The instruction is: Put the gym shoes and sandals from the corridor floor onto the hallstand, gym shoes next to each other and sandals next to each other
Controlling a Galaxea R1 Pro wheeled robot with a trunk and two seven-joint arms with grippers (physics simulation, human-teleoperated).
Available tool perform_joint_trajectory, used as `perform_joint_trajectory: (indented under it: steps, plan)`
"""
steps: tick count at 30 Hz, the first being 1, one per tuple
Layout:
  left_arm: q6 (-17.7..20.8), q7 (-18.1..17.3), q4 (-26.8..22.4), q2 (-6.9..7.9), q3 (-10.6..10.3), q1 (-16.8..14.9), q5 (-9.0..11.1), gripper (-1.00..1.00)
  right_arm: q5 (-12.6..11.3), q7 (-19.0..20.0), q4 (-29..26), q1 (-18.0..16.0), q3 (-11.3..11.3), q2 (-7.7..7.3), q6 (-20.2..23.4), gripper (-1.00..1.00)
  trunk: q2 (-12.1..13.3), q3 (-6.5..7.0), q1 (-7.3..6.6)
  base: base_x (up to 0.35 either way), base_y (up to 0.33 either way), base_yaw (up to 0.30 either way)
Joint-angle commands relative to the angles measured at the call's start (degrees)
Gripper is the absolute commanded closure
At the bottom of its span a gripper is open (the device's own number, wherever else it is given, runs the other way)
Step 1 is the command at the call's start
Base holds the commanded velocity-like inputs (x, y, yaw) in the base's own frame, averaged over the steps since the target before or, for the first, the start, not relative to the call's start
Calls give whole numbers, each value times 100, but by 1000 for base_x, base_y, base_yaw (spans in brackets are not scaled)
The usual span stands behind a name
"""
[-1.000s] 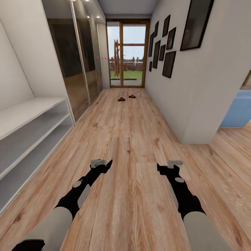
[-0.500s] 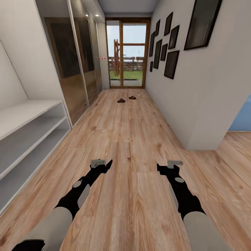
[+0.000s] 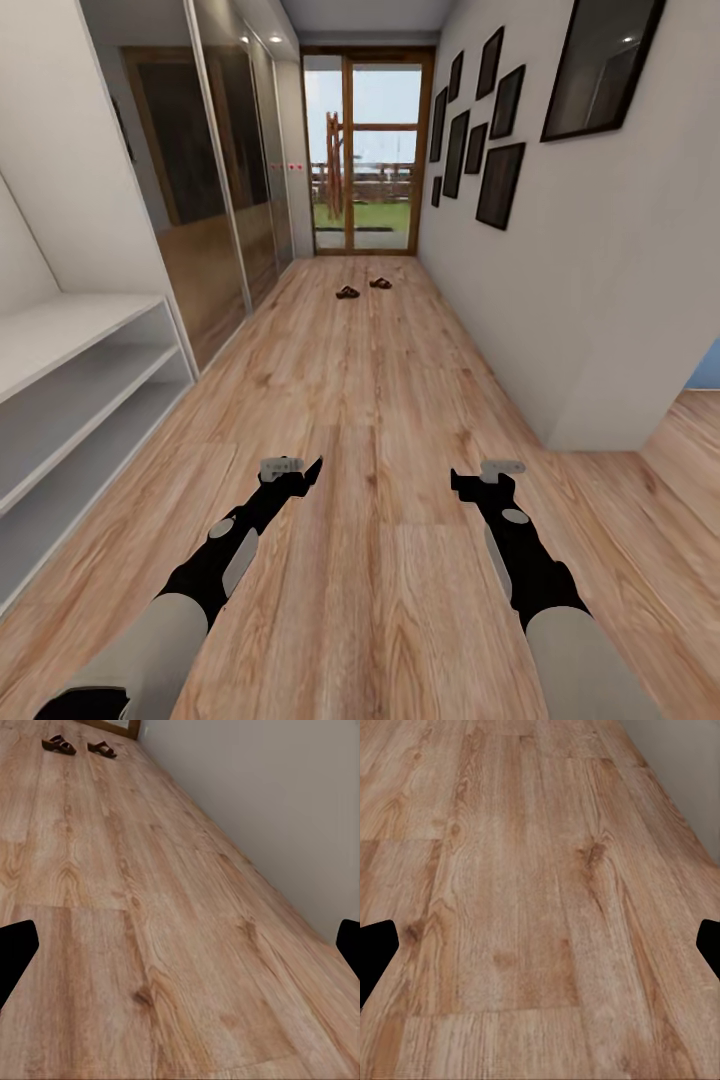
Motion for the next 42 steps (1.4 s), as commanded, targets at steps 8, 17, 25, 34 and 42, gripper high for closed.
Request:
perform_joint_trajectory:
  steps: [8, 17, 25, 34, 42]
  plan:
    - [4, -46, 7, -3, 17, -4, 44, -100, 55, -6, -10, -2, -13, 10, 32, -100, -2, -5, 2, 349, 0, 0]
    - [4, -47, 6, -3, 17, -4, 44, -100, 55, -6, -10, -2, -14, 11, 36, -100, -2, -5, 2, 349, 0, 0]
    - [4, -47, 7, -3, 17, -4, 44, -100, 55, -9, -10, -1, -10, 11, 40, -100, -2, -5, 2, 349, 0, 0]
    - [4, -43, 7, -1, 17, -4, 44, -100, 56, -9, -16, -2, -13, 8, 49, -100, -2, -5, 2, 349, 0, 0]
    - [4, -44, 6, 5, 26, -4, 44, -100, 46, -9, -18, -2, -15, 8, 49, -100, -2, -5, 2, 349, 61, 0]
